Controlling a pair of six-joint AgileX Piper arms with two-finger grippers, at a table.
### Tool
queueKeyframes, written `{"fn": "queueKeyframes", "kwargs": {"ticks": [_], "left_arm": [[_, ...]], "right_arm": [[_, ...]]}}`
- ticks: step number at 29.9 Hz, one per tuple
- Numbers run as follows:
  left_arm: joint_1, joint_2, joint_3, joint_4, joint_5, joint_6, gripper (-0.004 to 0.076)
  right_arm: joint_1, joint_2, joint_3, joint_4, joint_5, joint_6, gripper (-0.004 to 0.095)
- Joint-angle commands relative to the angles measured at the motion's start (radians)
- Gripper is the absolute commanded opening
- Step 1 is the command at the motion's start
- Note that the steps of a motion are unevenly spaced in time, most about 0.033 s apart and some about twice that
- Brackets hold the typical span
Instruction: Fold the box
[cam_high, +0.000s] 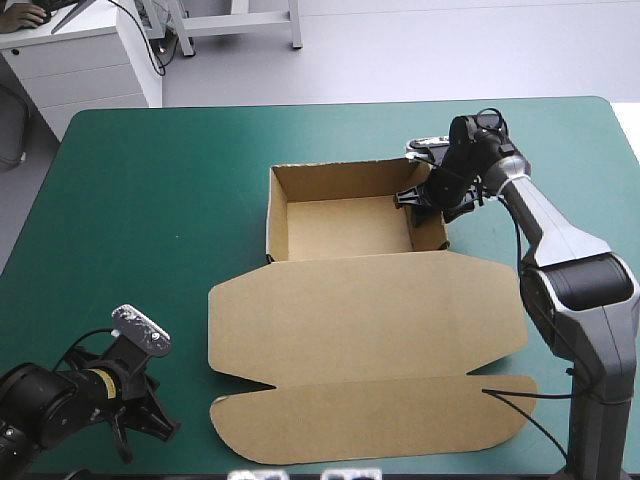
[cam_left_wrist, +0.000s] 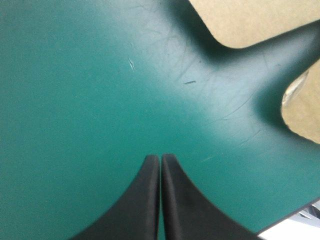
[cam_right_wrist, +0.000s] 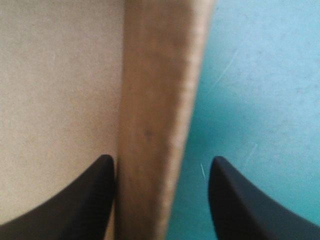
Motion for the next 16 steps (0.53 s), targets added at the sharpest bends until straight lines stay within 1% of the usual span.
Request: {"fn": "queueKeyframes", "kwargs": {"ticks": [1,4,5,9,11,14,16], "left_arm": [[-0.008,-0.001,-0.025,-0.003,-0.034,-0.01,-0.0007],[-0.008,-0.001,-0.025,-0.003,-0.034,0.002,-0.0008],[-0.008,-0.001,-0.025,-0.003,-0.034,0.002,-0.0008],[-0.008,-0.001,-0.025,-0.003,-0.038,0.0,-0.0008],[-0.008,-0.001,-0.025,0.0,-0.038,0.0,-0.0008],[-0.008,-0.001,-0.025,0.0,-0.038,0.0,-0.0008],[-0.008,-0.001,-0.025,0.0,-0.038,-0.002,-0.0008]], "right_arm": [[-0.005,-0.057,-0.024,0.008,0.013,0.001,0.024],[-0.005,-0.057,-0.024,0.008,0.013,-0.011,0.0012],[-0.005,-0.057,-0.024,0.008,0.013,-0.016,-0.0019],[-0.005,-0.057,-0.028,-0.004,0.013,-0.026,-0.0014],[-0.005,-0.057,-0.037,-0.037,0.013,-0.03,-0.0014],[-0.007,-0.057,-0.067,-0.138,0.013,-0.03,-0.0019],[-0.019,-0.057,-0.095,-0.242,0.013,-0.026,-0.0019]]}}
